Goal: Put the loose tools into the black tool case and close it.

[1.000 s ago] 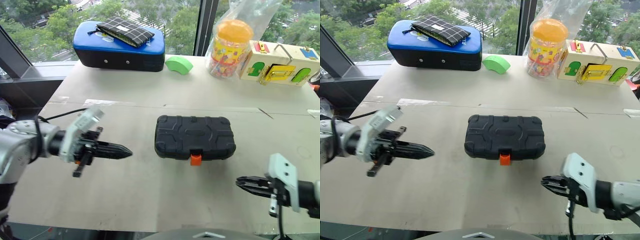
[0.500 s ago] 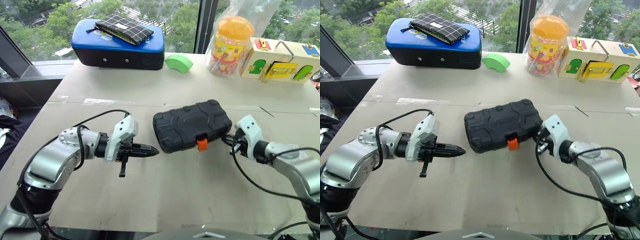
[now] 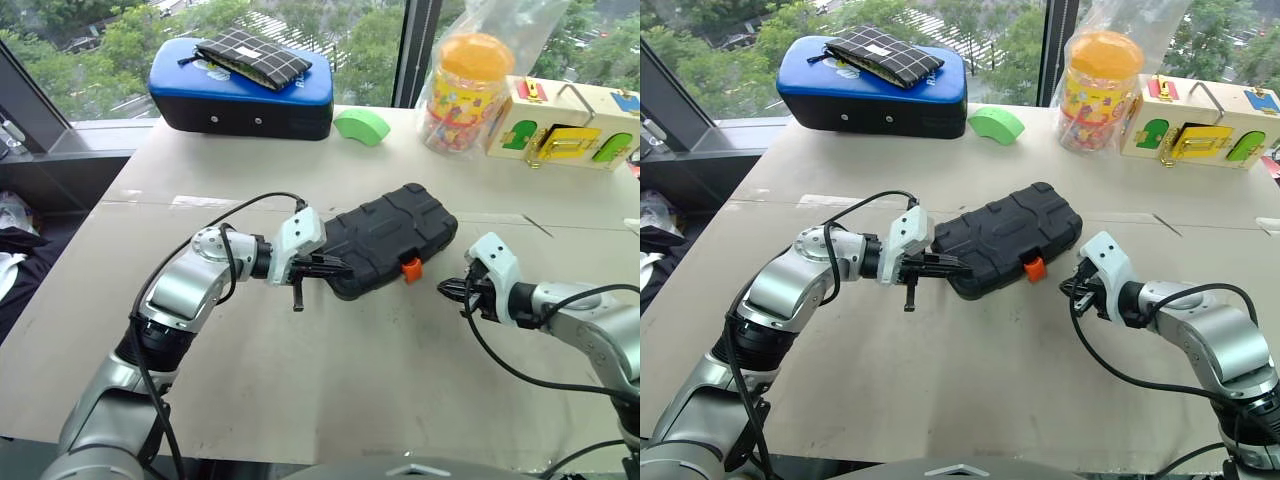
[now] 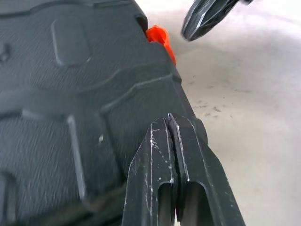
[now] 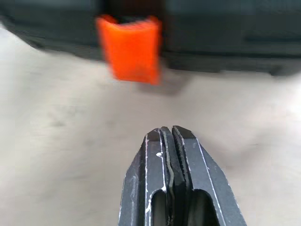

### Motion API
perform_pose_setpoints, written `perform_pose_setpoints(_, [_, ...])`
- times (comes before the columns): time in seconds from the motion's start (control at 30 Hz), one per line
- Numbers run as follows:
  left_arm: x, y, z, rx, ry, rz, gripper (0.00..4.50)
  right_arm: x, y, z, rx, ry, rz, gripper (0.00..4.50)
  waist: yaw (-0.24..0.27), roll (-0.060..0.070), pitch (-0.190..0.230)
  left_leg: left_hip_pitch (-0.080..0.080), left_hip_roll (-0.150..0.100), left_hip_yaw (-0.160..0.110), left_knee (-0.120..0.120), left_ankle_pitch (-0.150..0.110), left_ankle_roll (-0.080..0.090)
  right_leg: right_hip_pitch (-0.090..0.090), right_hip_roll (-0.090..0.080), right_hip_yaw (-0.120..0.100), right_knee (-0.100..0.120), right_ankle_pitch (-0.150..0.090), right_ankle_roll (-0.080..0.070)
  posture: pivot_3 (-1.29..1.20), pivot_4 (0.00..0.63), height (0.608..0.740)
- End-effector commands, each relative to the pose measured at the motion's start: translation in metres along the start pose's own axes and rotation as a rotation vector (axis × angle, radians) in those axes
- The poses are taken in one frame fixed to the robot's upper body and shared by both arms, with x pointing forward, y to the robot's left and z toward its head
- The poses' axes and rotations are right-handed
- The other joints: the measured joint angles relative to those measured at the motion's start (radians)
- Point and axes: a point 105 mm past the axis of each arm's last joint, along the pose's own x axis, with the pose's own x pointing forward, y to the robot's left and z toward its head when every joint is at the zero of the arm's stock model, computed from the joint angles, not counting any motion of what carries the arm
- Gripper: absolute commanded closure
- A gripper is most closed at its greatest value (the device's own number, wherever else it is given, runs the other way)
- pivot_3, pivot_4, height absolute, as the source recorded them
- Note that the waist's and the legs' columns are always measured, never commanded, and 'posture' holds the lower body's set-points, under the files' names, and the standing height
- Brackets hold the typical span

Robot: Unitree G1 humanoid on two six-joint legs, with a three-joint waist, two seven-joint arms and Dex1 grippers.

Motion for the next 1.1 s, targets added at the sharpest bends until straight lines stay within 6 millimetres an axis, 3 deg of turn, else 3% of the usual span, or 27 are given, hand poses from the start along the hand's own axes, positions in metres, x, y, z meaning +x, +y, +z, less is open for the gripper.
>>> perform_pose_setpoints(0.03, [0.011,-0.011,-0.027,-0.064,0.092,-0.05,4.47,0.004,0.009,0.014,-0.005,-0.056,0.006,4.5,-0.001,0.001,-0.003,0.0,0.0,0.0,0.0,0.0,0.0,0.0,0.0,0.0,0.001,-0.001,-0.002,0.0,0.15,0.74])
perform_pose_setpoints(0.27, [0.014,-0.008,-0.023,-0.043,0.091,-0.041,4.47,0.029,0.003,0.017,0.027,-0.055,-0.028,4.5,0.003,0.002,-0.004,-0.001,0.0,-0.001,0.0,0.0,0.0,-0.001,0.0,-0.001,0.001,0.0,0.001,0.0,0.15,0.74])
perform_pose_setpoints(0.6, [0.01,-0.012,-0.028,-0.062,0.101,-0.028,4.47,0.046,0.0,0.034,0.037,-0.114,-0.023,4.5,-0.005,0.002,-0.005,-0.001,0.0,-0.001,0.0,0.0,0.0,-0.001,0.001,0.0,0.001,0.001,0.001,0.0,0.15,0.74])
perform_pose_setpoints(0.83, [0.011,-0.015,-0.03,-0.066,0.112,-0.031,4.47,0.032,0.006,0.056,0.049,-0.2,0.011,4.5,-0.013,0.003,-0.005,-0.001,0.001,-0.001,0.0,0.0,0.0,-0.001,0.001,0.0,0.001,0.001,0.001,0.0,0.15,0.74])
perform_pose_setpoints(1.0, [0.014,-0.022,-0.039,-0.066,0.151,-0.064,4.47,0.012,0.014,0.093,-0.003,-0.296,0.041,4.5,-0.018,0.005,-0.003,-0.001,0.001,0.0,0.0,0.0,0.0,-0.002,0.002,0.0,0.002,0.001,0.001,0.0,0.15,0.74])
perform_pose_setpoints(1.1, [0.015,-0.024,-0.042,-0.079,0.152,-0.071,4.47,0.012,0.025,0.11,-0.023,-0.332,0.081,4.5,-0.02,0.007,-0.006,0.001,0.002,0.0,-0.001,0.0,0.0,-0.002,0.002,0.002,0.002,0.001,0.001,0.0,0.15,0.74])
